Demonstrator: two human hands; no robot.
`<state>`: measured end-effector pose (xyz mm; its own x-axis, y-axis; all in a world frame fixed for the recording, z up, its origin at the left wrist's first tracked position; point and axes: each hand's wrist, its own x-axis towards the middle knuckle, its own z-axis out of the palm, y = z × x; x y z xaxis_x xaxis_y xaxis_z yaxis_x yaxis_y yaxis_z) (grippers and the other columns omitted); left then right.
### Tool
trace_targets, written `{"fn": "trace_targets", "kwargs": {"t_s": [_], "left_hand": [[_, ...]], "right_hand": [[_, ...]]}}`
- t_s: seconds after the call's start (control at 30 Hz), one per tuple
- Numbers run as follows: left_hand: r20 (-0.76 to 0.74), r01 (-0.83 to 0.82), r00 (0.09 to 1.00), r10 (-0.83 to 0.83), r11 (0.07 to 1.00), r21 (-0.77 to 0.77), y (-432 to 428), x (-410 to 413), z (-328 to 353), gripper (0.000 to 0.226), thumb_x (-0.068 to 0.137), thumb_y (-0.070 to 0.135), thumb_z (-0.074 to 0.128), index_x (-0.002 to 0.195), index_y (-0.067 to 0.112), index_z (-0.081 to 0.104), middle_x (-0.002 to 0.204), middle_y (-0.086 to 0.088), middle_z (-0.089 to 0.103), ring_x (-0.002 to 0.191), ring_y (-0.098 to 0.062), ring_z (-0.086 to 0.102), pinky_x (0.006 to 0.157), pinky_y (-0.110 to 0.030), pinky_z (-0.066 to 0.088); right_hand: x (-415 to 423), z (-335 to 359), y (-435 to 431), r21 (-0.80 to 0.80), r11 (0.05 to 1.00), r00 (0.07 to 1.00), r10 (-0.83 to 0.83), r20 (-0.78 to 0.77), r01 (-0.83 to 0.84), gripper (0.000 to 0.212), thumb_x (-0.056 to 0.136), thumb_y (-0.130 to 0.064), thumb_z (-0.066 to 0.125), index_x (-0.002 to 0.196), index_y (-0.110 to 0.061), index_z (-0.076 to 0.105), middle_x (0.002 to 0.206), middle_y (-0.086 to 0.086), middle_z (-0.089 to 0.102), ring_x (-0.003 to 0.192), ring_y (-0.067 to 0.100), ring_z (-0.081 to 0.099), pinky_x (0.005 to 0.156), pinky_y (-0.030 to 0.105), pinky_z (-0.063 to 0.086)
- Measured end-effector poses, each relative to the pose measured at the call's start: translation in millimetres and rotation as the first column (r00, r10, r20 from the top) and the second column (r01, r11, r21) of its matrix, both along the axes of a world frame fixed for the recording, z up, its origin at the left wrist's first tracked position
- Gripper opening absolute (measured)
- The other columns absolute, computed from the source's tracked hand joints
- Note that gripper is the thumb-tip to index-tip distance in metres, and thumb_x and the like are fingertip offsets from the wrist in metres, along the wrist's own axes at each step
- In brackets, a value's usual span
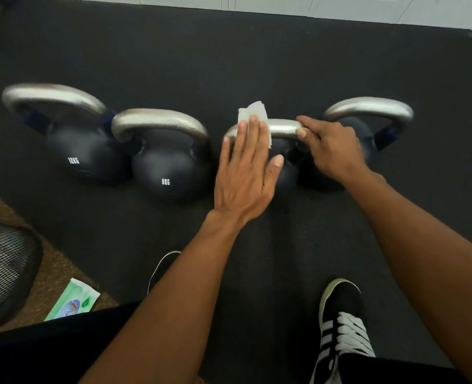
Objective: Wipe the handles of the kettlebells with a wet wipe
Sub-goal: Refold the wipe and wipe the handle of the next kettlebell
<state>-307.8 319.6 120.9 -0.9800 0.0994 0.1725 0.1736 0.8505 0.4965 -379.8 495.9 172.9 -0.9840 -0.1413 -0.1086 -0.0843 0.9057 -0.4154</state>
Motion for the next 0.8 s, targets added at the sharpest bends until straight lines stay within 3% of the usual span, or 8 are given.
{"fn": "trace_targets", "kwargs": {"t_s": [0.13,0.23,0.3,0.37,0.47,0.6,0.7,0.8], "left_hand": [[0.211,-0.179,0.97,0.123,0.946,0.272,-31.1,-35.1,26.3,0.071,0.1,0.058,0.011,0.15,0.025,0.05,0.157,-0.002,0.047,0.146,-0.02,0.038,0.12,-0.037,0.024],[0.484,-0.165,0.875,-0.002,0.939,0.302,-59.2,-84.9,52.9,0.078,0.099,0.07,0.012,0.102,0.031,0.08,0.106,-0.001,0.077,0.106,-0.021,0.067,0.102,-0.043,0.044],[0.665,-0.118,0.731,-0.152,0.932,0.342,-62.2,-112.6,64.0,0.092,0.097,0.077,0.011,0.078,0.019,0.079,0.072,-0.001,0.073,0.066,-0.014,0.067,0.079,-0.038,0.049],[0.785,-0.067,0.577,-0.227,0.944,0.323,-49.5,-129.7,73.3,0.099,0.096,0.079,0.008,0.075,0.011,0.076,0.06,-0.007,0.067,0.049,-0.015,0.059,0.06,-0.03,0.045],[0.801,-0.012,0.545,-0.246,0.954,0.301,-31.6,-137.5,83.5,0.105,0.096,0.078,0.004,0.09,0.007,0.081,0.077,-0.013,0.076,0.061,-0.019,0.064,0.066,-0.03,0.05],[0.627,0.042,0.757,-0.184,0.971,0.234,-22.2,-110.7,93.8,0.086,0.1,0.073,0.01,0.113,0.023,0.079,0.119,0.005,0.074,0.11,-0.021,0.066,0.11,-0.045,0.042],[0.445,0.244,0.875,-0.19,0.968,-0.066,-8.0,-87.8,95.0,0.062,0.109,0.054,0.008,0.151,0.032,0.047,0.152,-0.004,0.052,0.141,-0.032,0.042,0.114,-0.043,0.028],[0.357,0.395,0.875,-0.327,0.908,-0.138,-6.0,-72.8,83.0,0.055,0.111,0.047,0.014,0.16,0.028,0.029,0.163,-0.005,0.037,0.152,-0.026,0.03,0.124,-0.045,0.015]], "right_hand": [[-2.4,-0.3,4.7,-0.113,0.992,0.997,-0.051,0.057,0.057,0.041,0.105,-0.044,0.043,0.142,-0.032,0.055,0.139,0.0,0.062,0.133,0.025,0.051,0.111,0.036,0.037],[-5.1,-9.1,14.3,-0.482,0.85,0.974,-0.146,0.172,0.212,0.04,0.104,-0.039,0.046,0.135,-0.021,0.062,0.128,-0.007,0.067,0.121,0.007,0.059,0.114,0.034,0.04],[-6.7,-13.8,18.2,-0.643,0.696,0.941,-0.155,0.301,0.32,0.039,0.107,-0.031,0.045,0.137,-0.012,0.059,0.126,-0.002,0.067,0.114,0.001,0.061,0.108,0.024,0.045],[-8.2,-16.9,23.3,-0.7,0.605,0.919,-0.16,0.36,0.38,0.039,0.108,-0.028,0.043,0.139,-0.008,0.055,0.128,0.007,0.066,0.115,0.004,0.062,0.1,0.018,0.048],[-11.3,-16.7,30.3,-0.723,0.557,0.91,-0.194,0.365,0.409,0.039,0.107,-0.025,0.044,0.139,-0.004,0.054,0.13,0.012,0.064,0.12,0.015,0.062,0.097,0.02,0.051],[-14.9,-5.5,29.0,-0.664,0.663,0.936,-0.19,0.296,0.344,0.037,0.107,-0.027,0.046,0.138,-0.009,0.056,0.125,0.003,0.065,0.118,0.011,0.063,0.085,0.012,0.051],[-20.8,5.6,14.5,-0.648,0.718,0.965,-0.144,0.221,0.255,0.035,0.105,-0.03,0.049,0.134,-0.013,0.062,0.123,-0.002,0.068,0.113,0.004,0.064,0.082,0.008,0.048],[-29.7,14.6,0.4,-0.652,0.738,0.981,-0.075,0.177,0.174,0.039,0.102,-0.039,0.048,0.124,-0.016,0.07,0.119,-0.003,0.072,0.112,0.003,0.066,0.1,0.022,0.048]]}}
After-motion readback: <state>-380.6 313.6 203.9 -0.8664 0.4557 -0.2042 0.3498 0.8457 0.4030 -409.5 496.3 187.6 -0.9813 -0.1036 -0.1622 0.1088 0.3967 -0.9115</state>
